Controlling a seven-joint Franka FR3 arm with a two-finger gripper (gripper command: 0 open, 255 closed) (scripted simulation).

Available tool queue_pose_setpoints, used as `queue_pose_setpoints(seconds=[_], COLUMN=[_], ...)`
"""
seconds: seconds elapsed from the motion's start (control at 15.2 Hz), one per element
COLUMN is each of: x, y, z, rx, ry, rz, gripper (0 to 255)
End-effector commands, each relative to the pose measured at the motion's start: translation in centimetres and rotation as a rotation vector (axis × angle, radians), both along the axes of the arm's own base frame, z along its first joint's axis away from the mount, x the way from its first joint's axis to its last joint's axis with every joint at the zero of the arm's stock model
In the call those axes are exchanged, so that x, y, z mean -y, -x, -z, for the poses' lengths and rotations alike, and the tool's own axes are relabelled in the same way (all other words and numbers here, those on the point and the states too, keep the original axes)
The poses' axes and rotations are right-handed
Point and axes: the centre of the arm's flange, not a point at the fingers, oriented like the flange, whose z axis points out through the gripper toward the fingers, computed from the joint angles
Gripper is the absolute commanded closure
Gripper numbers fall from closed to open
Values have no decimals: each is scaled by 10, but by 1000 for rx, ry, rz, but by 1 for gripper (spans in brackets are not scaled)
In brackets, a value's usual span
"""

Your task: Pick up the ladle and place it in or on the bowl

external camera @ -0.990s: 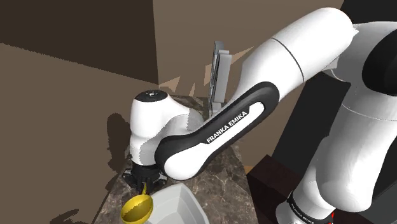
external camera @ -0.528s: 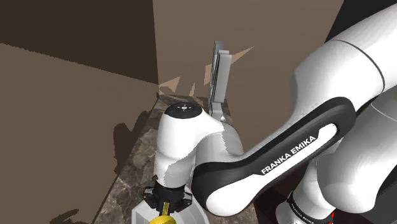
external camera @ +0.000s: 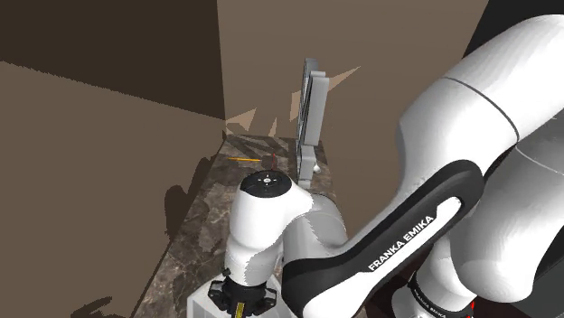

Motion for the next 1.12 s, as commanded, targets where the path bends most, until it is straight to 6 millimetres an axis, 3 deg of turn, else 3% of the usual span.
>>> queue_pose_setpoints(seconds=[0.0, 0.33, 0.86, 0.92, 1.06], x=[0, 0, 0, 0, 0], y=[1, 1, 1, 1, 1], z=[10, 37, 37, 37, 37], rx=[1, 1, 1, 1, 1], ry=[-1, -1, -1, -1, -1], rz=[0, 0, 0, 0, 0], gripper=[255, 255, 255, 0, 0])
